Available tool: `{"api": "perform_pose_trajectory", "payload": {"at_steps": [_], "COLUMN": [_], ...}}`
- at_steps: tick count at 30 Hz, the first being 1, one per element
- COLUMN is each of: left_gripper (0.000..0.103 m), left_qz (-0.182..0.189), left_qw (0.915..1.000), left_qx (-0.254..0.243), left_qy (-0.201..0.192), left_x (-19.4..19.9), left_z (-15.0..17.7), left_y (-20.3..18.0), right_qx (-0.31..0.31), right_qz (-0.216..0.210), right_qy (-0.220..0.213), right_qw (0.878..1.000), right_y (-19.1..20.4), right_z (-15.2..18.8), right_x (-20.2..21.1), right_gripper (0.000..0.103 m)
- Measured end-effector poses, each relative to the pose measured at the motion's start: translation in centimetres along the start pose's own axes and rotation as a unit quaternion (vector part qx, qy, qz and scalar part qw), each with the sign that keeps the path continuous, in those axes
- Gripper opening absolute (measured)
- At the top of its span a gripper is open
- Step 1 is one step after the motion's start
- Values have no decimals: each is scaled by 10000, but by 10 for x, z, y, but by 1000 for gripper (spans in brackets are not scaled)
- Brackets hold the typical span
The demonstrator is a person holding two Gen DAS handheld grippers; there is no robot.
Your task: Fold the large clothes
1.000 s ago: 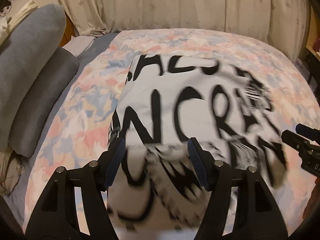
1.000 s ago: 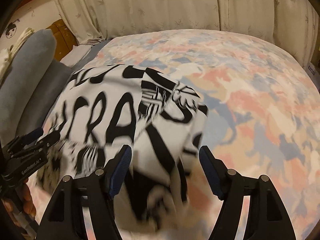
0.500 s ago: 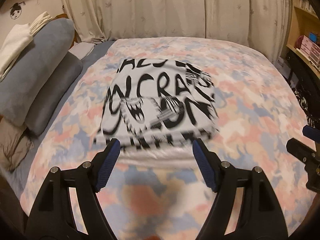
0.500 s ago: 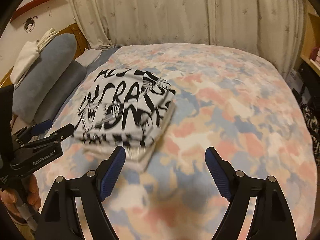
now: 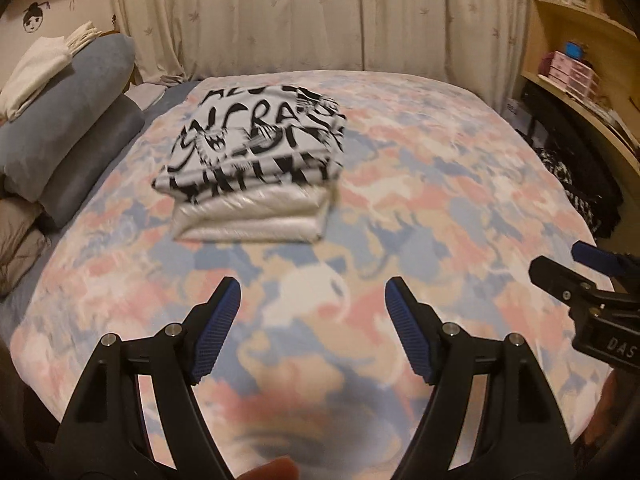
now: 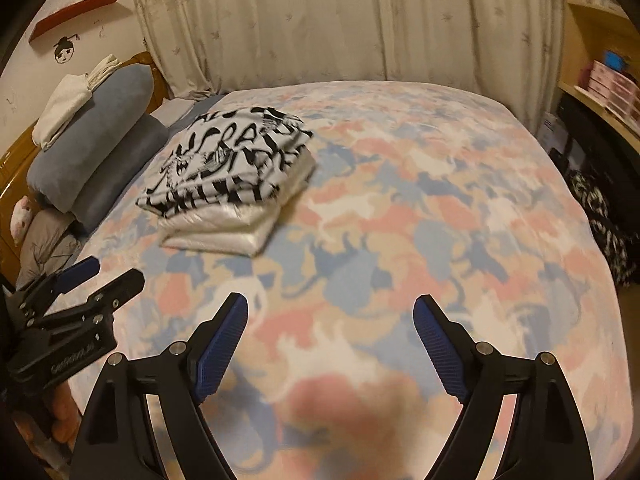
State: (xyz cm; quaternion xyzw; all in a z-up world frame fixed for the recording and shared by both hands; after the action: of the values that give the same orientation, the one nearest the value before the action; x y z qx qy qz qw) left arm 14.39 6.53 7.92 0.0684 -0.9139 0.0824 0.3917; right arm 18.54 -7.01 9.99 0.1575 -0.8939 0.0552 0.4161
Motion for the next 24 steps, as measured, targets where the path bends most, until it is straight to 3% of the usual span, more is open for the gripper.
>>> {"api": "perform_pose_trajectory", "payload": {"at_steps": [4,12,18,24], "left_gripper": [73,73,73,73], "left_qz": [-18,10,76,193], "left_qw": [10000,9999,9999,9997], "left_qx": [-75,-124,-113,-115], "left_qy": [20,81,77,43], "left_x": [17,39,55,76], "left_z": [49,107,122,129], "left_y": [-12,-26,-29,-33], "right_qx": [-245,-705,-629,-174], "right_qz": [112,128,329,483], "right_qy": [-64,-155,-251,-410], "right_qw": [9996,9973,9972,9978], "right_y": [-8,-17,-9,12], "right_z": [60,148,167,167], "right_x": [14,44,68,93], "right_gripper": [87,87,90,91]}}
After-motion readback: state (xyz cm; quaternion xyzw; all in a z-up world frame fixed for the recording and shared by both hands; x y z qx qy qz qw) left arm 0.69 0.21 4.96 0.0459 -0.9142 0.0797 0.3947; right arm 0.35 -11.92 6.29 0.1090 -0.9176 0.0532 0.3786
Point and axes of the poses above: each gripper's, at about its wrist camera, not at the fingertips, and x roughly against the way its jaws point, y to its left, z to its underside, the point moved 2 cm from there along -x, roughly the way its jaws point, and after that the axes turned 10 degrees about x, right-handed, at the moved point
